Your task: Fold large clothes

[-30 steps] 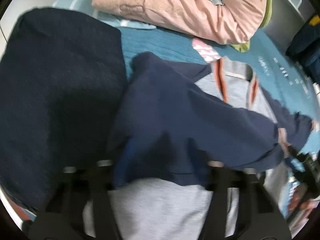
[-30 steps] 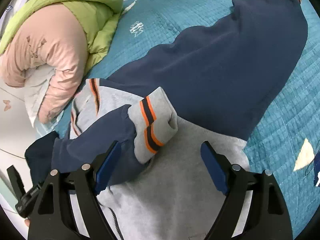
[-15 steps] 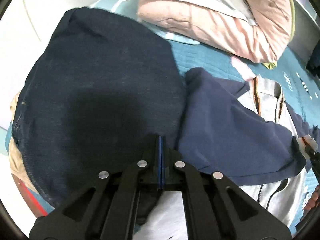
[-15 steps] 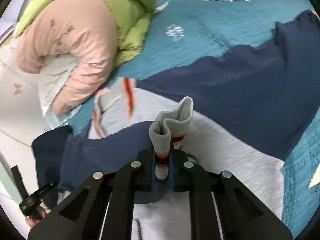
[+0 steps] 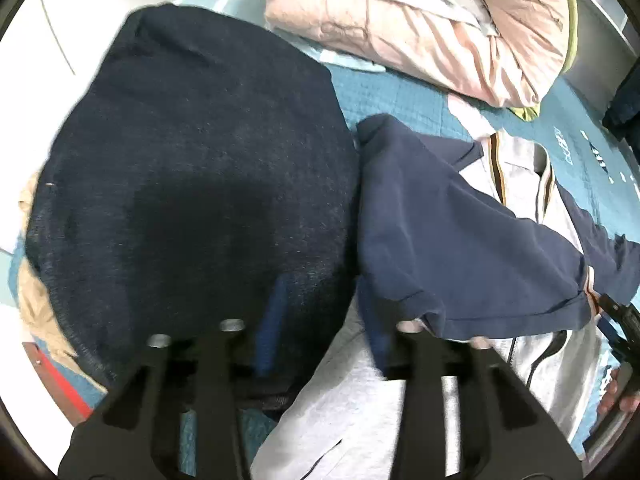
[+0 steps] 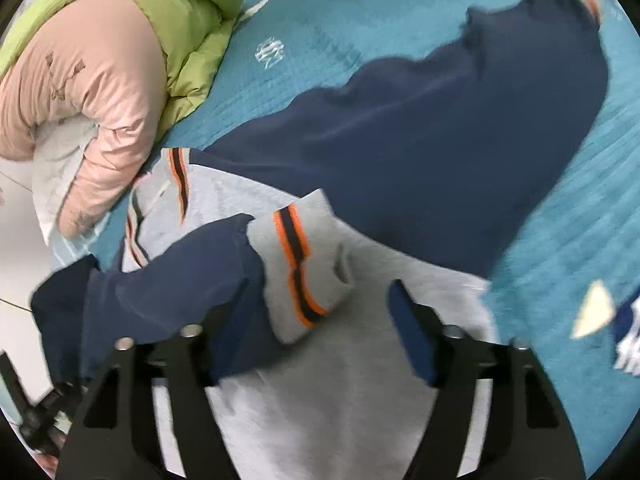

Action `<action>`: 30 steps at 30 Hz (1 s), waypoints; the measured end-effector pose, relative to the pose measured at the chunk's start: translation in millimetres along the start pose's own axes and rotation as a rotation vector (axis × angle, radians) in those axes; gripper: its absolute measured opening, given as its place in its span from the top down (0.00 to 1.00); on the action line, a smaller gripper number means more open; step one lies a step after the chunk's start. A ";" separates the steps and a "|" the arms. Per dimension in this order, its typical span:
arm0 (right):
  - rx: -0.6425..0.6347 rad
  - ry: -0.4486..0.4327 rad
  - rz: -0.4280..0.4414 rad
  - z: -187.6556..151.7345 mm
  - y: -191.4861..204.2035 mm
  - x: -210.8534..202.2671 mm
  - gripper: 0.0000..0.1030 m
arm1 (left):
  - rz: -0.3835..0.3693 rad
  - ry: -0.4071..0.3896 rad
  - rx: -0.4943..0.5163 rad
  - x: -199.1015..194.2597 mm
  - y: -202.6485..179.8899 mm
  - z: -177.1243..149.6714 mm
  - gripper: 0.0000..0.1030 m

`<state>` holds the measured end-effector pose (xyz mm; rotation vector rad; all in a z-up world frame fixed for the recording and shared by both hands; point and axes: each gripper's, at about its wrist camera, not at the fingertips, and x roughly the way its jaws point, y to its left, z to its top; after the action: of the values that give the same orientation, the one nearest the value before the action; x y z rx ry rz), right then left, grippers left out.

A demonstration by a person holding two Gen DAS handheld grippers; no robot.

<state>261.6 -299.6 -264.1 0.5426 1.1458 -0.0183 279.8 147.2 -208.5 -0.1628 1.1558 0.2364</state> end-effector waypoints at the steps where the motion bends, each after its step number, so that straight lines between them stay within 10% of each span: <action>1: -0.007 -0.009 -0.004 -1.2 -0.1 -5.0 0.23 | -0.021 -0.014 -0.003 -4.7 -0.3 -1.6 0.35; 15: -0.023 -0.045 -0.096 -19.0 -51.5 -33.9 0.23 | -0.107 -0.031 0.099 -38.5 -63.4 -25.2 0.30; 30: 0.287 -0.167 -0.090 63.2 -174.7 -56.1 0.22 | -0.299 0.076 0.339 -1.4 -271.5 -31.8 0.78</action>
<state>242.1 -492.7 -266.3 0.7291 1.0089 -0.3042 323.8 -122.4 -218.3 -0.0436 1.2131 -0.2318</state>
